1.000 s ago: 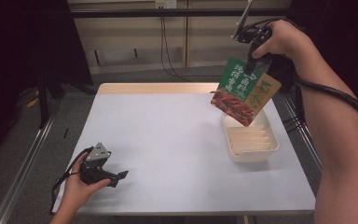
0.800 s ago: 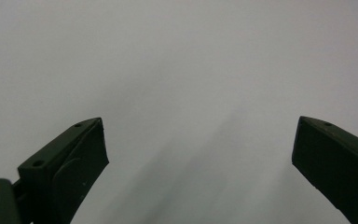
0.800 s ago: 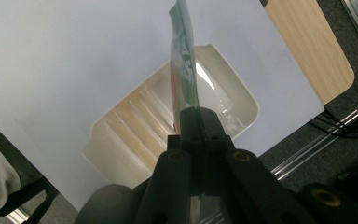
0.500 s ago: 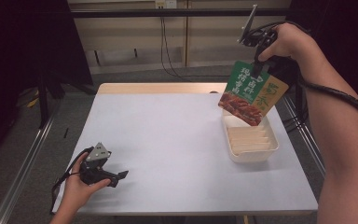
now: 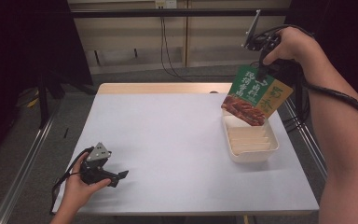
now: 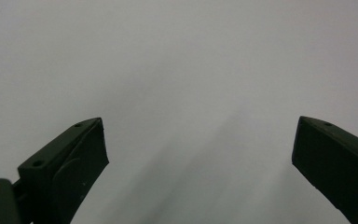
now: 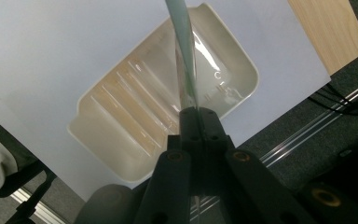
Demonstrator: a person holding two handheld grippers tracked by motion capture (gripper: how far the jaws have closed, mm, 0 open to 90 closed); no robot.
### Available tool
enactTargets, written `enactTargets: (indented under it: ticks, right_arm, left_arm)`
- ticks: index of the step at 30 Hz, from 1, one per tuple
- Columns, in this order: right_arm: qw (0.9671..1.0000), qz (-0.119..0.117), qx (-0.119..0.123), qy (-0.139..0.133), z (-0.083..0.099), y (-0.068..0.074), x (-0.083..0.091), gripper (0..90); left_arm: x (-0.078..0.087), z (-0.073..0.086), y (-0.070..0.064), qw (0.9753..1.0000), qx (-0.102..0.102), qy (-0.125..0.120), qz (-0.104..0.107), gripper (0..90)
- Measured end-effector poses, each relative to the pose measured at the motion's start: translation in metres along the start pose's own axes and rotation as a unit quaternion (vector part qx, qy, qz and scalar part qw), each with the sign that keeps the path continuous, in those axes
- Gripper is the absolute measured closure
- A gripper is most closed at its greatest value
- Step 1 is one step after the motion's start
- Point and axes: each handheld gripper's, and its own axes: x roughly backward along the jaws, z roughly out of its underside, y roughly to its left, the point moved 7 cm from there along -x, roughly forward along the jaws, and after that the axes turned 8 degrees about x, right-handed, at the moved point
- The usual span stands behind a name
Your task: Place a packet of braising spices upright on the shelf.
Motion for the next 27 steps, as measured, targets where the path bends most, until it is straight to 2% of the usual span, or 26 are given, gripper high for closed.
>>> enactTargets:
  ticks: [11,15,19,21,23,27]
  right_arm:
    - [1.0000,-0.002,-0.004,0.008,0.004,-0.003,-0.010,90.0]
    - [0.9999,-0.004,-0.004,0.011,0.001,-0.003,-0.016,90.0]
    - [1.0000,0.000,-0.006,-0.002,-0.002,-0.005,-0.019,90.0]
    - [1.0000,0.004,-0.006,-0.007,-0.003,-0.006,-0.019,90.0]
    - [0.9999,0.009,-0.008,-0.009,-0.004,-0.007,-0.019,90.0]
    - [0.9994,0.014,-0.013,-0.029,-0.009,-0.008,-0.019,90.0]
  left_arm:
    - [-0.001,-0.001,0.000,1.0000,0.003,-0.002,0.002,3.1]
    - [0.000,-0.001,0.001,1.0000,0.001,0.002,-0.005,3.1]
    - [0.000,-0.001,0.000,1.0000,0.002,-0.002,-0.001,3.1]
    - [0.001,0.000,0.001,1.0000,-0.001,0.002,-0.008,3.1]
    - [0.001,-0.001,0.001,1.0000,0.000,-0.003,-0.006,3.1]
    - [0.001,-0.001,0.001,1.0000,0.001,-0.001,-0.003,3.1]
